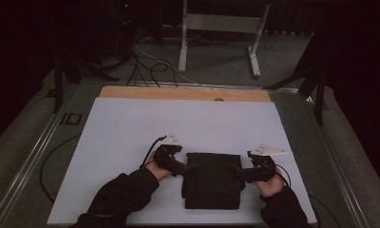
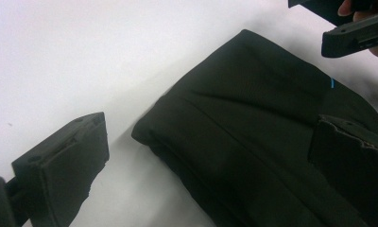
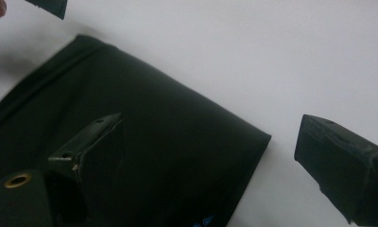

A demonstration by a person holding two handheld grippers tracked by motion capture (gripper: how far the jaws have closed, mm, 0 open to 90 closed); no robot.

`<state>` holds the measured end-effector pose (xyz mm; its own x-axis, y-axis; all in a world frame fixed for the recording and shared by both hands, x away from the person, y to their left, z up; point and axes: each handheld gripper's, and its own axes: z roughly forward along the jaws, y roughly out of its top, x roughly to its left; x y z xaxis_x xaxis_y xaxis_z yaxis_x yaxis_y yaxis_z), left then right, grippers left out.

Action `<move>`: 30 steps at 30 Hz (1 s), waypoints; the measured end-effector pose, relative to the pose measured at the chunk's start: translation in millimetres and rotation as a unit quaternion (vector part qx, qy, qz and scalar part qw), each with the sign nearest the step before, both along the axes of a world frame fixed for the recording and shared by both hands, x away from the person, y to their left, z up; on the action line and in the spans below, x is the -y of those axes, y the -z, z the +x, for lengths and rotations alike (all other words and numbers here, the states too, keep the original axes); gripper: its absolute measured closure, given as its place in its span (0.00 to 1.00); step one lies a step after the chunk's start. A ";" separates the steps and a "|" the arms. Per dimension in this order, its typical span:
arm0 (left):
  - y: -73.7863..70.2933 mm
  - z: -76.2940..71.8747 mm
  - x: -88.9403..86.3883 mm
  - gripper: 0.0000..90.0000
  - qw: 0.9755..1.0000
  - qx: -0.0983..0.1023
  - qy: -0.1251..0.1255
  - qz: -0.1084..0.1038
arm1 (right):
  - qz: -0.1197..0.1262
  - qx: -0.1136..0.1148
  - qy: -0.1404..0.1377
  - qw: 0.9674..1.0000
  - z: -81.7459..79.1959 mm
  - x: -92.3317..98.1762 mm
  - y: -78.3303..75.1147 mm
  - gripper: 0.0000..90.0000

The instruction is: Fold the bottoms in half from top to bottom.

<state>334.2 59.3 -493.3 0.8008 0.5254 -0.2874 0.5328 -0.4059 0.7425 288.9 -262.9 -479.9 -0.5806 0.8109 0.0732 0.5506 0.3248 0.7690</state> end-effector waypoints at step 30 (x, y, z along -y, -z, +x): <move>29.8 10.5 19.6 0.17 0.998 -0.053 -0.026 0.018 | -0.031 -0.084 0.032 0.995 21.2 -12.6 39.3 0.10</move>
